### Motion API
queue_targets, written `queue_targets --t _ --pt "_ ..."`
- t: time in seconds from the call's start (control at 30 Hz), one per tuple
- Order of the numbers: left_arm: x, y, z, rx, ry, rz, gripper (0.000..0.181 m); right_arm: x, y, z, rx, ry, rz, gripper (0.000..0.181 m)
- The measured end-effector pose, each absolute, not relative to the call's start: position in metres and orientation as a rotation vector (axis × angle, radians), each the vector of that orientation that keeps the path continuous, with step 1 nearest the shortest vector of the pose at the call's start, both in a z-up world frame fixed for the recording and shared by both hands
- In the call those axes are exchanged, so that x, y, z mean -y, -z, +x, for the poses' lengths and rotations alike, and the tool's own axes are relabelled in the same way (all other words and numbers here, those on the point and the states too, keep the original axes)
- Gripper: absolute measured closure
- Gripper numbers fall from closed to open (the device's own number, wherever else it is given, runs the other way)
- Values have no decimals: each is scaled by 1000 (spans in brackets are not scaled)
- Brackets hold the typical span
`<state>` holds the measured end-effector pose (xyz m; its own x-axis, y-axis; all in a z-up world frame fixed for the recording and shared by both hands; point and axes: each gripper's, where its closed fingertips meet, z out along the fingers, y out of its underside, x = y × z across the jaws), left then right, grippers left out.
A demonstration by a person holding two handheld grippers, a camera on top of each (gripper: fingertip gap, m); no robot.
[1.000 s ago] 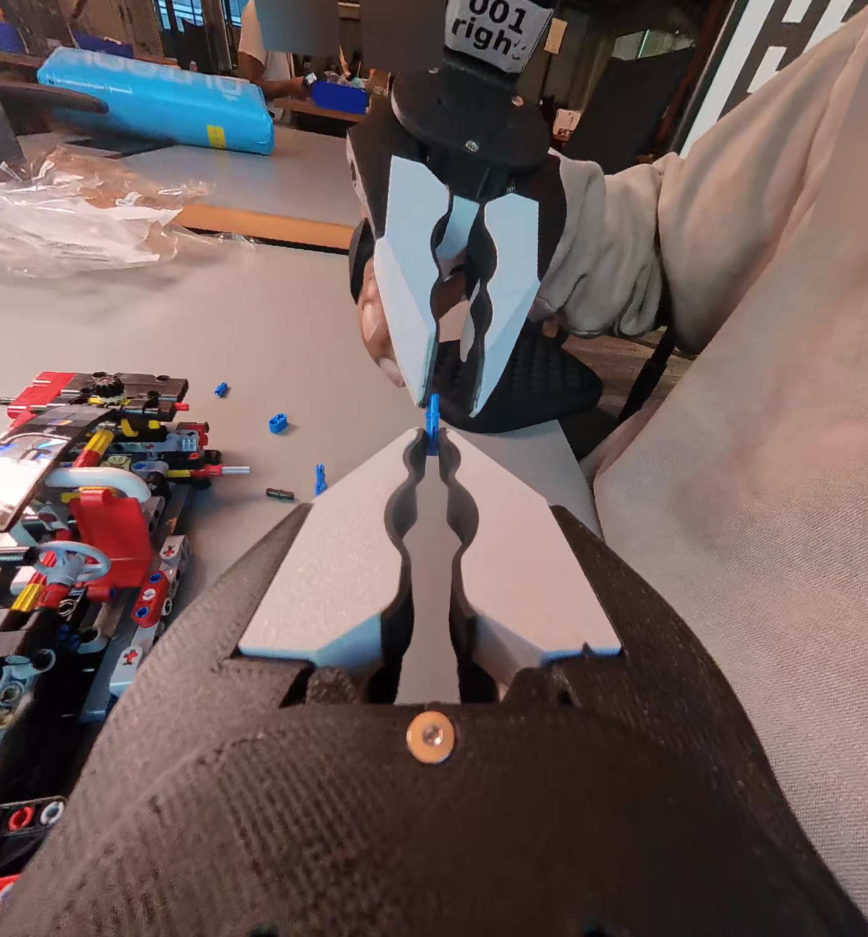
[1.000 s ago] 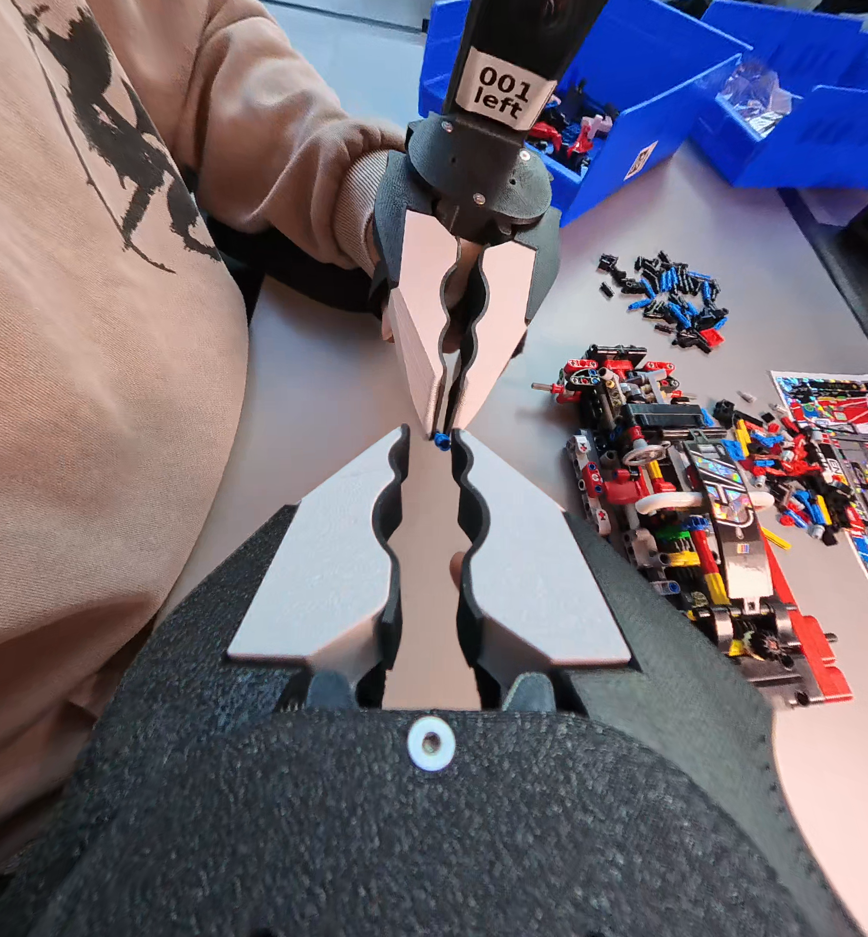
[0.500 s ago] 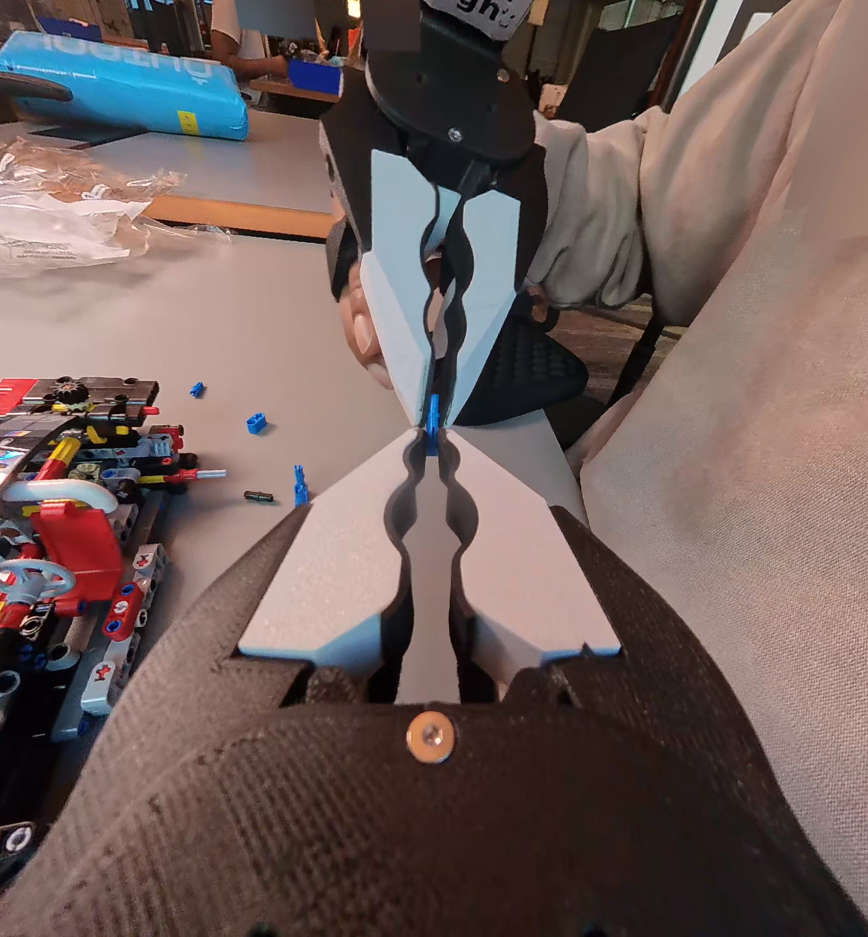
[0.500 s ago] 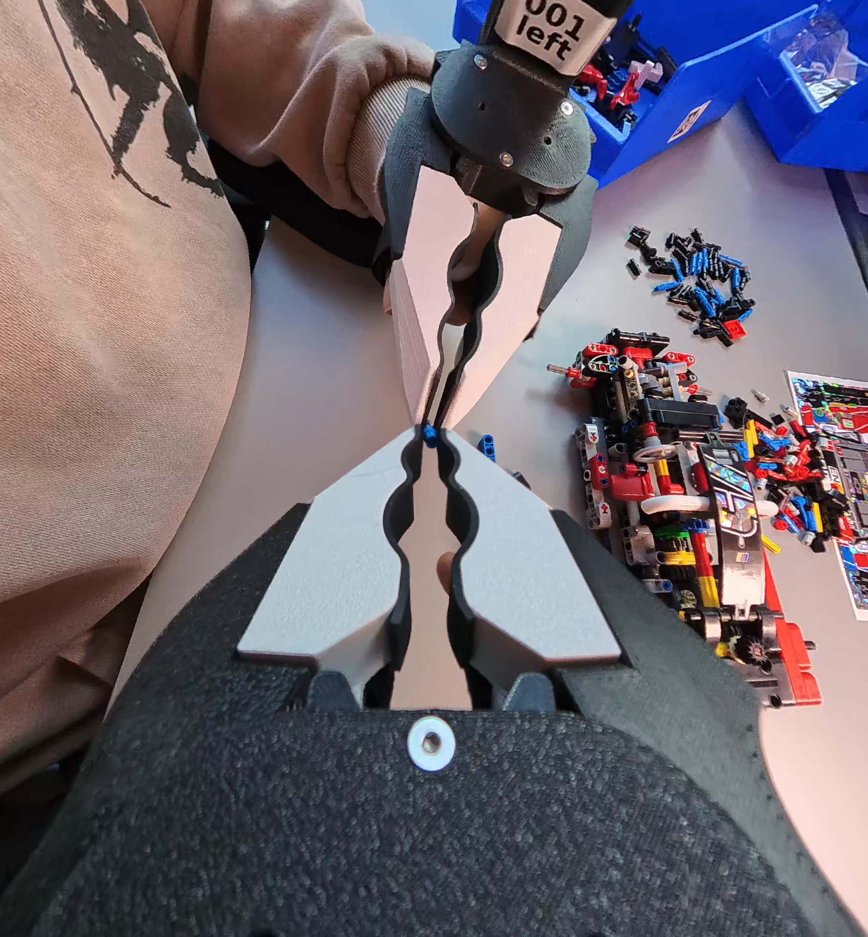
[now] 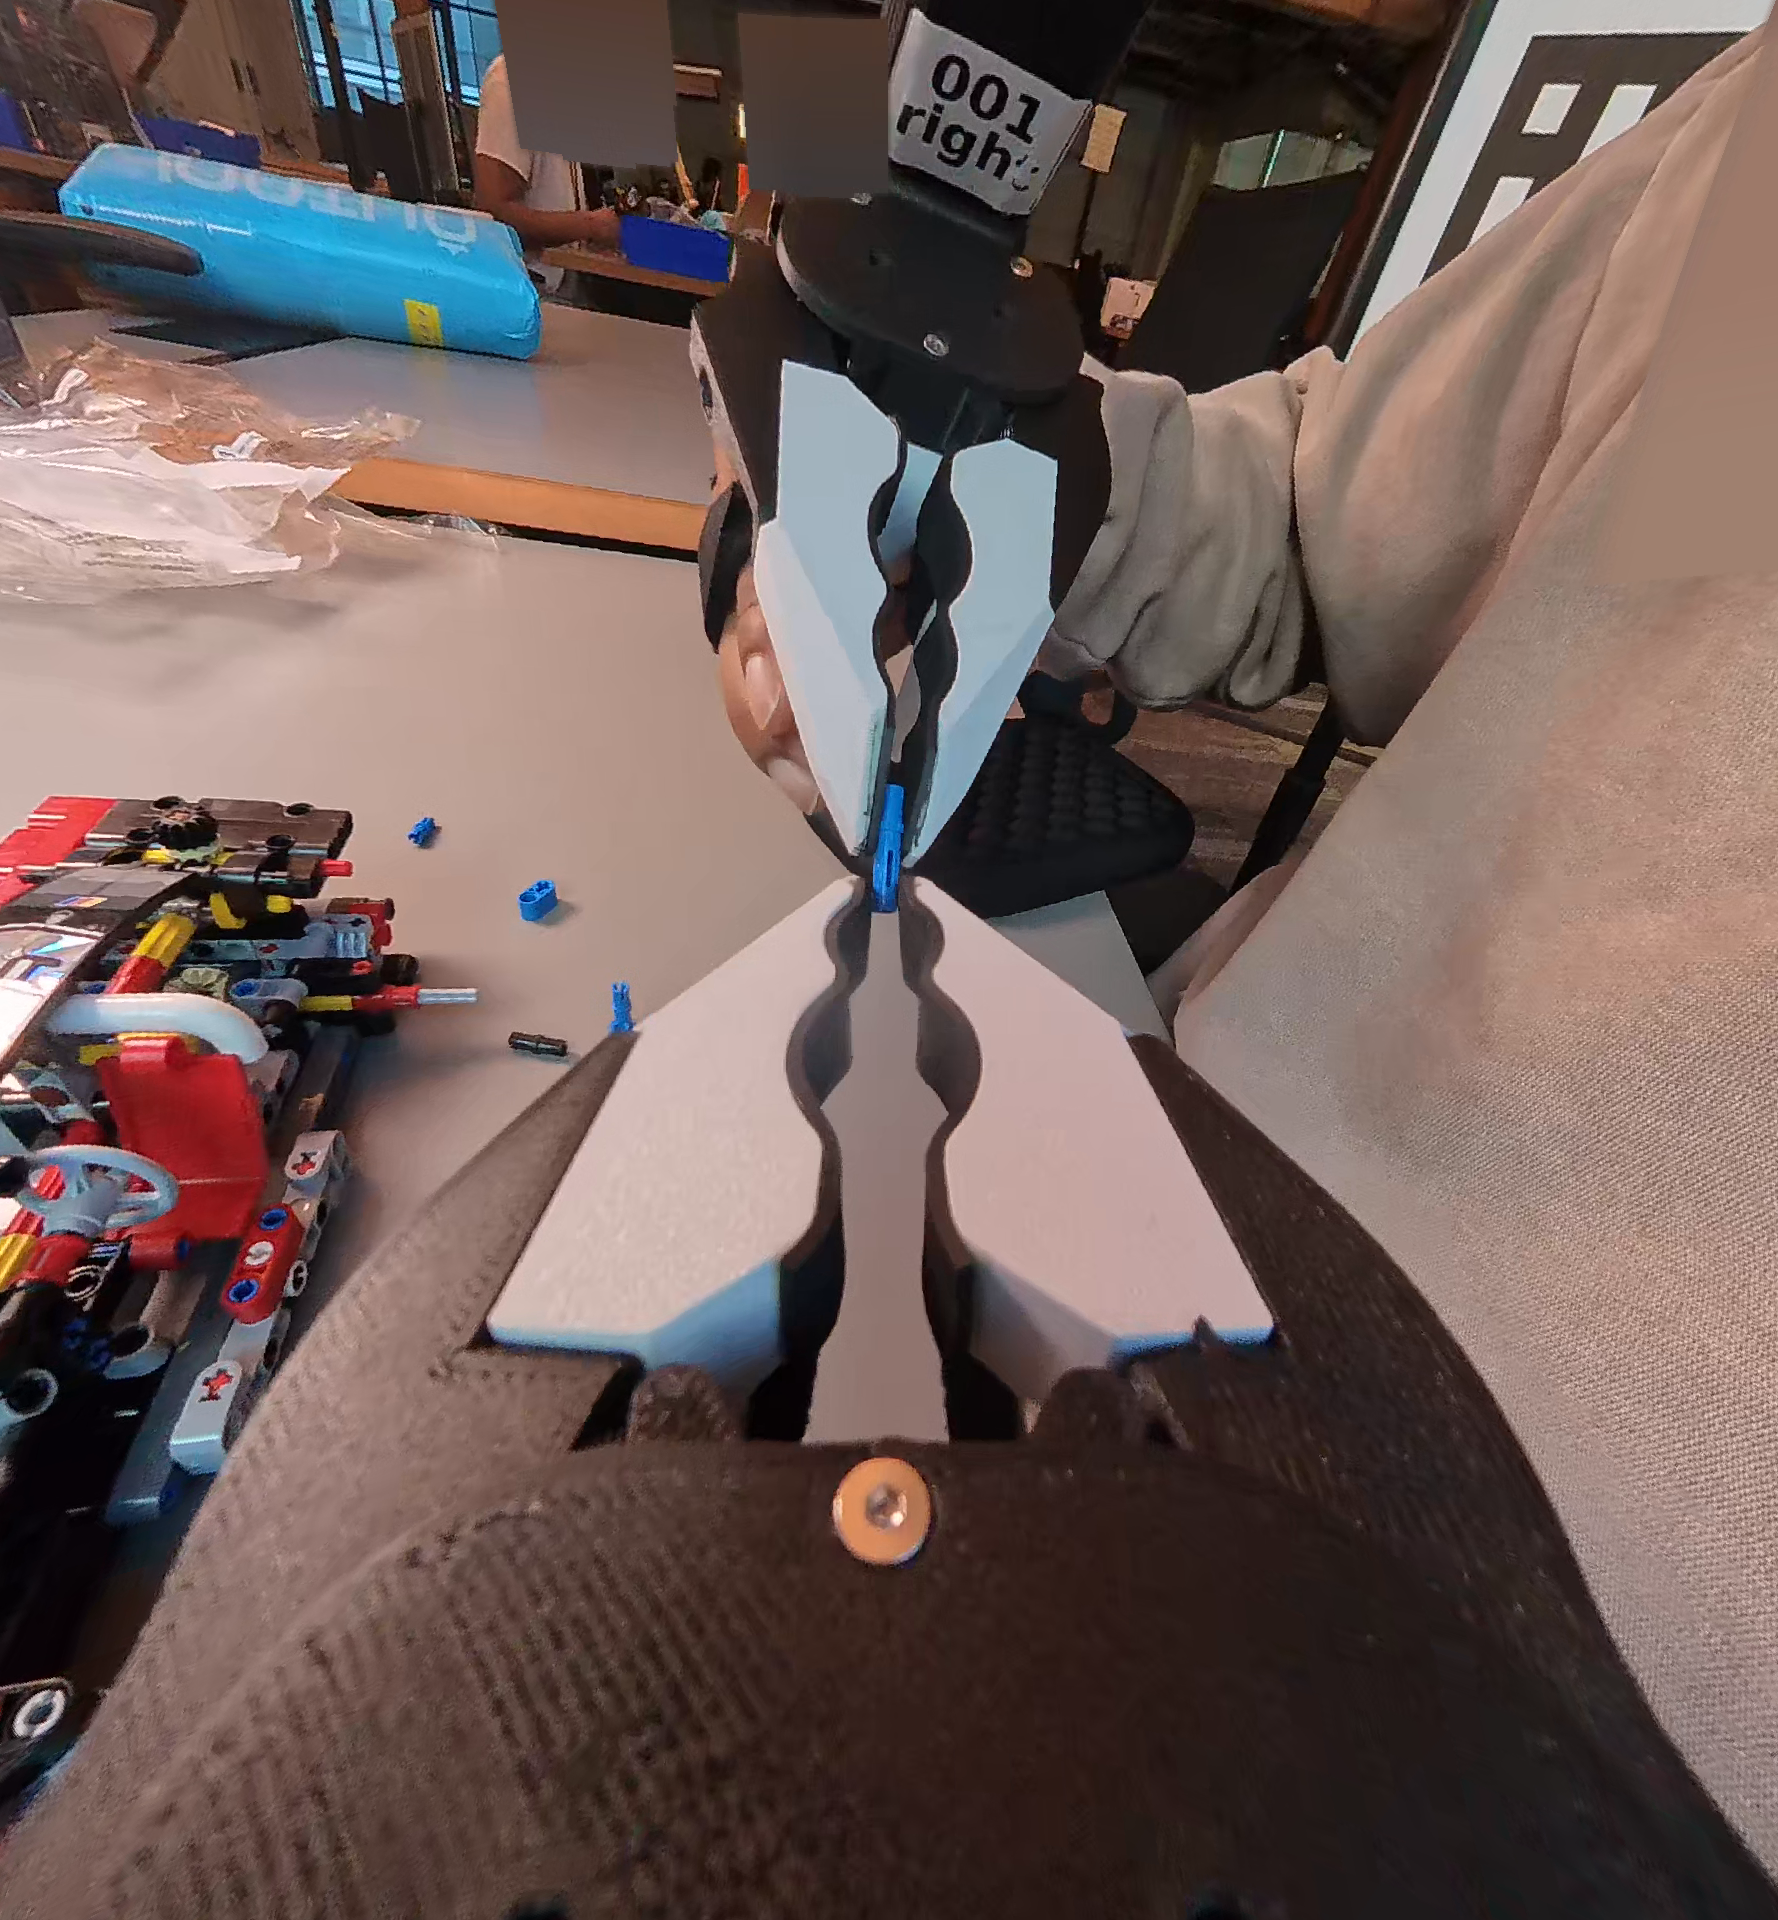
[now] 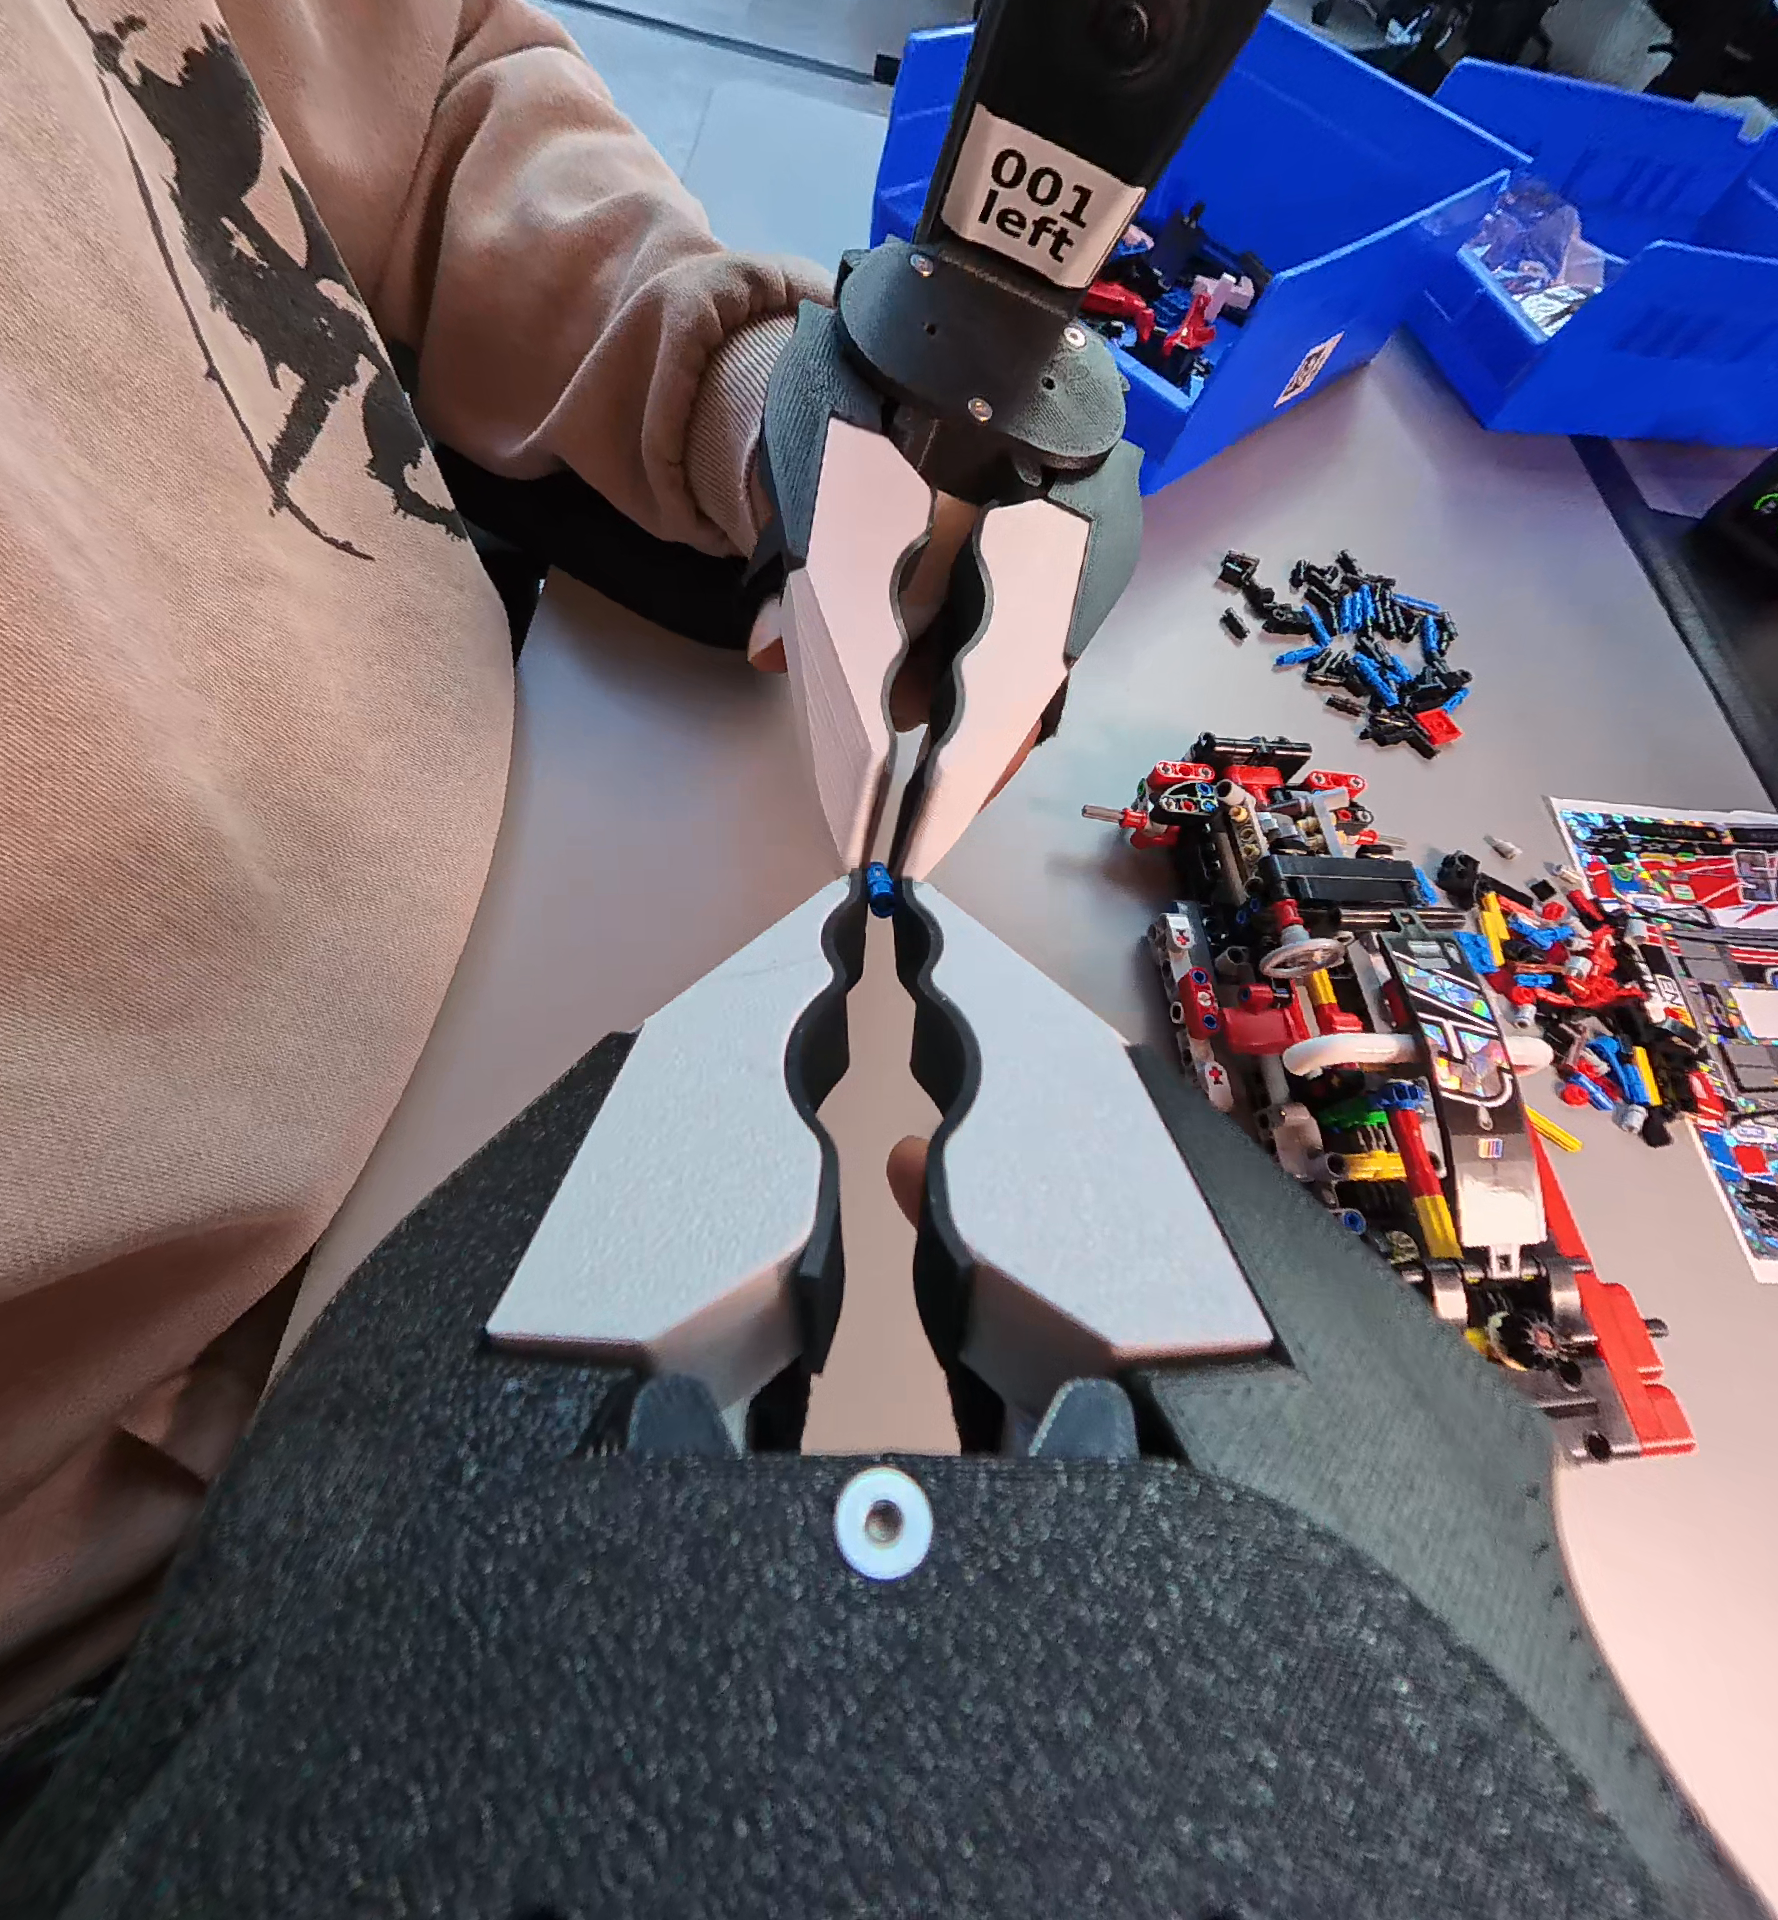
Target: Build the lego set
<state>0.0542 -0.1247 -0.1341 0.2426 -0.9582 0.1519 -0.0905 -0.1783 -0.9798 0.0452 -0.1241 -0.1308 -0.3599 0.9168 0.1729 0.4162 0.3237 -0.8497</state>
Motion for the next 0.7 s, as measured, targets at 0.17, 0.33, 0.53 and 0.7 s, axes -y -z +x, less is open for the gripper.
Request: queue_targets --t 0.17,0.33,0.53,0.7 --pt "126 131 53 -1042 1078 -1508 179 126 128 44 1913 -969 -1163 178" --pt "128 136 55 -1085 1043 -1524 179 129 135 44 1976 -913 -1163 177" --pt "128 137 54 -1084 1040 -1526 179 129 135 42 1986 -899 -1156 178" --pt "118 144 48 -1057 1021 -1590 168 118 140 44 2009 -848 -1206 178"
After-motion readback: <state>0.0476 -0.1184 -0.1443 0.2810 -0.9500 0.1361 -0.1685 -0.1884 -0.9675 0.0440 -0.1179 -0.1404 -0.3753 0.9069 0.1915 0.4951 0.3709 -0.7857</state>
